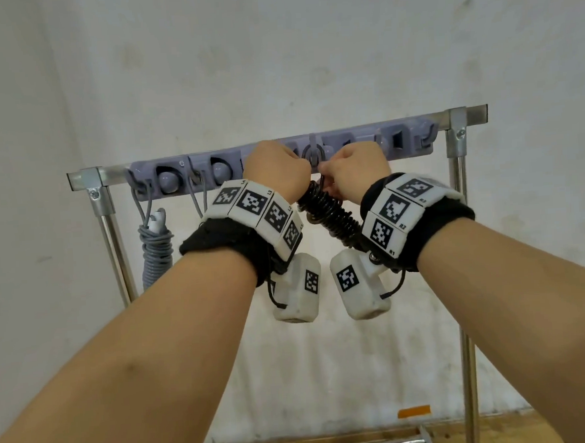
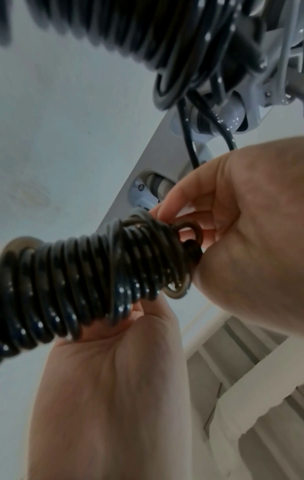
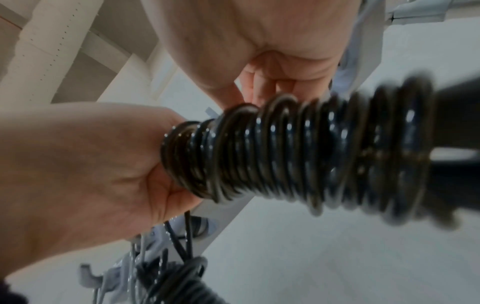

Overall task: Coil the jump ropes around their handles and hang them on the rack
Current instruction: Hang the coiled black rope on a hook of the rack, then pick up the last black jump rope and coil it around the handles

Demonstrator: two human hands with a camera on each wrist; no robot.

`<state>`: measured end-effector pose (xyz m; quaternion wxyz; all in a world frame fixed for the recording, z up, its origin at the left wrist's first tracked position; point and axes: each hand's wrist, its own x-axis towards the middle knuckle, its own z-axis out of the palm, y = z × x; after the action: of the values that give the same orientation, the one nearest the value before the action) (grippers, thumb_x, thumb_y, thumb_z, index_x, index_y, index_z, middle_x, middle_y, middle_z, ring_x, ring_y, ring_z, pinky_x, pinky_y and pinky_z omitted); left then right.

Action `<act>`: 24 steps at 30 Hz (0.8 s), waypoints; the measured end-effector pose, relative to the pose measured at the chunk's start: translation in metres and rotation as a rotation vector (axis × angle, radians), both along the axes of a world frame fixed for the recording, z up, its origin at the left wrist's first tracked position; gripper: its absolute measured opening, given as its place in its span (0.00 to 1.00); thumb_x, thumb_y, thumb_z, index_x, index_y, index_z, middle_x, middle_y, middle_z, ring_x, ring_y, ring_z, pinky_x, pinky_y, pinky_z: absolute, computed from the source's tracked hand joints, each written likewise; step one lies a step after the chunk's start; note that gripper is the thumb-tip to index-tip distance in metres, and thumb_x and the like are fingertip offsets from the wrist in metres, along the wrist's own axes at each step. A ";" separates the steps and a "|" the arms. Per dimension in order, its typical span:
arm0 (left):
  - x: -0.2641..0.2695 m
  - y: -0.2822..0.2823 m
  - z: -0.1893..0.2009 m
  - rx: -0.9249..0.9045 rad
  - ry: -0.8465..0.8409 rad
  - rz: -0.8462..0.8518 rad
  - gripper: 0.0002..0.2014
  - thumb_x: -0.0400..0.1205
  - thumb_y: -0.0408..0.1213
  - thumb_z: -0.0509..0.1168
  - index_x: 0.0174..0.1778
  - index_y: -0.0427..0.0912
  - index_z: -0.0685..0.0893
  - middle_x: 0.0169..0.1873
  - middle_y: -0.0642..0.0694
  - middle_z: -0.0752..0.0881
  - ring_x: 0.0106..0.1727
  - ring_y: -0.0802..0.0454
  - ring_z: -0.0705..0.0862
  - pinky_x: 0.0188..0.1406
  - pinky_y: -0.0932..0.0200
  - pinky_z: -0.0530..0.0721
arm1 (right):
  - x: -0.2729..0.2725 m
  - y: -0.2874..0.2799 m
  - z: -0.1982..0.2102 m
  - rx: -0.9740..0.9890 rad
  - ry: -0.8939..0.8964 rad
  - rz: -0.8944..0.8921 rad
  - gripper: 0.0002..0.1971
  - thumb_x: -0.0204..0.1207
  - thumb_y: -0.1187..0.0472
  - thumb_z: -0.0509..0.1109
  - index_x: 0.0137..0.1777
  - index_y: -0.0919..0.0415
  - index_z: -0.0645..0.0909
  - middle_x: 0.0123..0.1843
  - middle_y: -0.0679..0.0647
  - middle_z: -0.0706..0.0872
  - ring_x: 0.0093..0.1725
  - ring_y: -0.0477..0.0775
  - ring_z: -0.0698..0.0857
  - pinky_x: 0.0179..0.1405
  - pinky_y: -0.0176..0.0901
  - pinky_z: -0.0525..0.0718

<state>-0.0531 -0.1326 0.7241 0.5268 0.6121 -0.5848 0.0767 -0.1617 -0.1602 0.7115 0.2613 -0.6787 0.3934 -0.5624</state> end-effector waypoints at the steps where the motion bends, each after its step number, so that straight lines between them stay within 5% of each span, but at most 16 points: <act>1: 0.000 0.001 -0.003 0.010 -0.041 0.017 0.10 0.77 0.31 0.63 0.32 0.33 0.86 0.27 0.41 0.83 0.31 0.47 0.78 0.27 0.59 0.73 | 0.001 0.000 -0.005 0.004 -0.034 0.011 0.11 0.76 0.64 0.70 0.32 0.58 0.77 0.33 0.57 0.86 0.30 0.52 0.85 0.39 0.47 0.88; 3: 0.000 0.007 -0.008 0.004 -0.097 0.045 0.11 0.79 0.34 0.63 0.36 0.36 0.89 0.32 0.43 0.87 0.34 0.47 0.82 0.27 0.61 0.74 | 0.002 0.003 -0.015 -0.007 -0.101 0.037 0.10 0.76 0.65 0.70 0.34 0.58 0.78 0.37 0.59 0.88 0.32 0.53 0.87 0.40 0.48 0.89; 6: -0.002 0.016 -0.019 -0.093 -0.142 0.074 0.10 0.81 0.41 0.63 0.50 0.42 0.87 0.46 0.47 0.89 0.47 0.50 0.85 0.42 0.60 0.79 | 0.002 0.013 -0.029 -0.089 -0.073 -0.012 0.04 0.76 0.63 0.68 0.40 0.56 0.80 0.46 0.55 0.88 0.45 0.54 0.88 0.47 0.46 0.87; 8: -0.003 0.025 -0.034 -0.191 -0.208 0.074 0.11 0.82 0.43 0.62 0.56 0.44 0.83 0.53 0.48 0.85 0.54 0.50 0.82 0.51 0.57 0.79 | 0.000 0.023 -0.043 -0.158 -0.063 -0.075 0.04 0.77 0.61 0.66 0.48 0.55 0.81 0.51 0.53 0.86 0.45 0.49 0.85 0.38 0.35 0.84; 10: -0.001 0.038 -0.056 -0.302 -0.306 0.057 0.12 0.81 0.41 0.62 0.58 0.43 0.82 0.58 0.46 0.81 0.60 0.49 0.78 0.55 0.61 0.74 | -0.002 0.032 -0.064 -0.207 -0.071 -0.092 0.08 0.77 0.62 0.65 0.53 0.59 0.81 0.53 0.55 0.85 0.45 0.51 0.85 0.40 0.40 0.86; 12: 0.003 0.051 -0.081 -0.381 -0.379 -0.003 0.13 0.80 0.37 0.62 0.59 0.40 0.82 0.58 0.43 0.80 0.61 0.47 0.76 0.55 0.65 0.69 | -0.006 0.043 -0.088 -0.255 -0.042 -0.119 0.09 0.76 0.63 0.65 0.54 0.60 0.82 0.54 0.54 0.84 0.51 0.52 0.83 0.52 0.44 0.83; 14: 0.008 0.065 -0.111 -0.380 -0.428 -0.092 0.13 0.79 0.35 0.62 0.58 0.38 0.82 0.53 0.42 0.81 0.55 0.49 0.78 0.54 0.63 0.72 | -0.011 0.051 -0.117 -0.257 0.022 -0.119 0.08 0.76 0.62 0.65 0.53 0.58 0.83 0.52 0.51 0.84 0.50 0.48 0.81 0.52 0.36 0.77; 19: 0.017 0.098 -0.203 -0.031 -0.419 -0.289 0.08 0.75 0.34 0.63 0.46 0.40 0.85 0.34 0.50 0.84 0.34 0.55 0.80 0.37 0.54 0.82 | -0.018 0.077 -0.204 -0.092 0.322 0.066 0.05 0.76 0.61 0.67 0.44 0.57 0.85 0.33 0.38 0.78 0.35 0.42 0.77 0.34 0.21 0.69; 24: 0.038 0.120 -0.313 0.391 -0.401 -0.341 0.12 0.71 0.37 0.61 0.44 0.43 0.87 0.33 0.51 0.86 0.34 0.51 0.83 0.40 0.49 0.85 | -0.015 0.096 -0.316 0.155 0.619 0.219 0.06 0.76 0.59 0.67 0.45 0.56 0.85 0.37 0.42 0.80 0.40 0.44 0.78 0.34 0.29 0.70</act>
<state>-0.0149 -0.0122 0.4106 0.2786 0.5677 -0.7746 -0.0074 -0.1763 -0.0647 0.3953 0.2390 -0.8337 0.4204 -0.2665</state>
